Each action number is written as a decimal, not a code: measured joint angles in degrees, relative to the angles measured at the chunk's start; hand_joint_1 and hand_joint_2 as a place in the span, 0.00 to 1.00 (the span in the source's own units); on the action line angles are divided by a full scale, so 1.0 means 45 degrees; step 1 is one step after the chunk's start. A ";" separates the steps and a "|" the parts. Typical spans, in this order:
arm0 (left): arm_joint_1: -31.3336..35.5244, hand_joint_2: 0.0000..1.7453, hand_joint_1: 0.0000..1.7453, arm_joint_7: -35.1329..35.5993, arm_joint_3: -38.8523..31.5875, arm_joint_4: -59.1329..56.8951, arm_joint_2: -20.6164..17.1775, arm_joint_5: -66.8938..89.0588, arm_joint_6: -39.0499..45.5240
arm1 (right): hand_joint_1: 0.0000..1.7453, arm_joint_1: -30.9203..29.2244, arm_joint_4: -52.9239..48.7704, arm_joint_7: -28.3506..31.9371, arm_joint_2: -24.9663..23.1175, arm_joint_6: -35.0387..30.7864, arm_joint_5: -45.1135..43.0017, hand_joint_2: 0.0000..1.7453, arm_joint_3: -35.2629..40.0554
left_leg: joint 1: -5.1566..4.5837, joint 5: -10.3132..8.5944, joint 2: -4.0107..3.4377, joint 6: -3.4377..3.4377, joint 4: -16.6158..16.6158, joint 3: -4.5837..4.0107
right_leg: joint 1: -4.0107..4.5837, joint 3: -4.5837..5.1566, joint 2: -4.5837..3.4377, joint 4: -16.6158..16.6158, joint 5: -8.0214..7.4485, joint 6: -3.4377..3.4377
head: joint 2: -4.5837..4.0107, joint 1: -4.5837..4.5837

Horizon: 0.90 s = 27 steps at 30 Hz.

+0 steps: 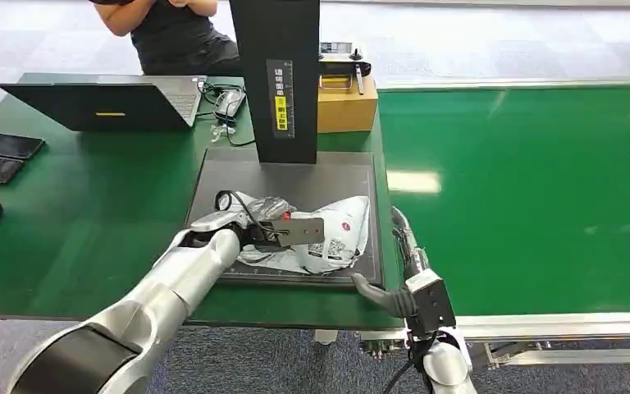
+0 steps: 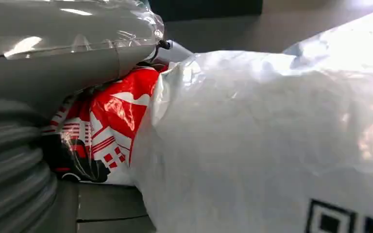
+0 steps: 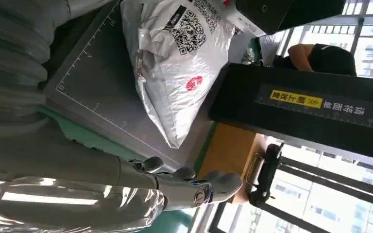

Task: Moved the parcel from conveyor to table for the left to box.

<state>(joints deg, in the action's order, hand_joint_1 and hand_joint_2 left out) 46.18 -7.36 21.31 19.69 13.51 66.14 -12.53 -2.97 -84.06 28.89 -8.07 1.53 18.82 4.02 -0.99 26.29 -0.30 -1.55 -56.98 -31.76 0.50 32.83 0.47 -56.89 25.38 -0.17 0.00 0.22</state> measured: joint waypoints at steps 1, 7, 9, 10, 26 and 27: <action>-0.0080 1.00 1.00 -0.0118 0.0000 0.0000 -0.0024 -0.0029 0.0354 | 0.00 0.0003 -0.0005 0.0005 0.0005 0.0039 -0.0005 1.00 0.0000 | 0.0000 0.0000 -0.0001 0.0000 0.0000 -0.0003 | 0.0000 0.0003 -0.0001 0.0000 0.0000 0.0000 | 0.0000 0.0000; -0.0401 1.00 1.00 0.1020 0.0204 0.0029 -0.0389 0.0442 0.3492 | 0.00 0.0108 -0.0170 0.0005 0.0029 0.0112 -0.0068 1.00 -0.0054 | 0.0000 0.0000 -0.0023 0.0000 -0.0001 -0.0015 | 0.0000 0.0024 -0.0025 0.0000 -0.0005 -0.0004 | 0.0000 -0.0005; -0.0434 1.00 1.00 0.1374 0.0107 0.0083 -0.0661 0.0262 0.4317 | 0.00 0.0194 -0.0262 0.0000 0.0029 0.0117 -0.0068 1.00 -0.0092 | 0.0001 -0.0001 -0.0031 0.0002 -0.0001 -0.0019 | 0.0002 0.0034 -0.0031 -0.0001 -0.0005 -0.0005 | 0.0000 0.0000; -0.0440 1.00 1.00 0.1539 0.0019 0.0102 -0.0807 0.0209 0.4711 | 0.00 0.0229 -0.0277 -0.0010 0.0034 0.0117 -0.0068 1.00 -0.0117 | 0.0003 -0.0003 -0.0029 0.0005 -0.0001 -0.0022 | 0.0005 0.0037 -0.0030 -0.0001 -0.0005 -0.0005 | 0.0000 0.0000; -0.0372 1.00 1.00 0.3524 -0.2326 0.0291 -0.3312 0.0709 0.6292 | 0.00 0.0590 -0.0374 -0.0019 0.0034 0.0093 -0.0034 1.00 -0.0141 | 0.0008 -0.0011 -0.0010 0.0016 0.0001 -0.0075 | 0.0012 0.0091 -0.0013 -0.0020 0.0007 -0.0023 | 0.0000 0.0000; -0.0372 1.00 1.00 0.3829 -0.2379 0.0291 -0.3351 0.0806 0.6292 | 0.00 0.0590 -0.0374 -0.0019 0.0034 0.0088 -0.0034 1.00 -0.0141 | 0.0008 -0.0011 -0.0009 0.0016 0.0001 -0.0078 | 0.0011 0.0090 -0.0013 -0.0021 0.0007 -0.0023 | 0.0000 -0.0005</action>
<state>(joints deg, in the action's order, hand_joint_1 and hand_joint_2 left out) 44.50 9.87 10.60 21.00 -1.57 69.77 15.78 -0.31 -85.74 28.81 -7.91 1.92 18.67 3.39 -0.95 26.24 -0.34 -1.48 -56.97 -32.11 0.55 33.24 0.42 -56.98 25.41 -0.28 0.00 0.20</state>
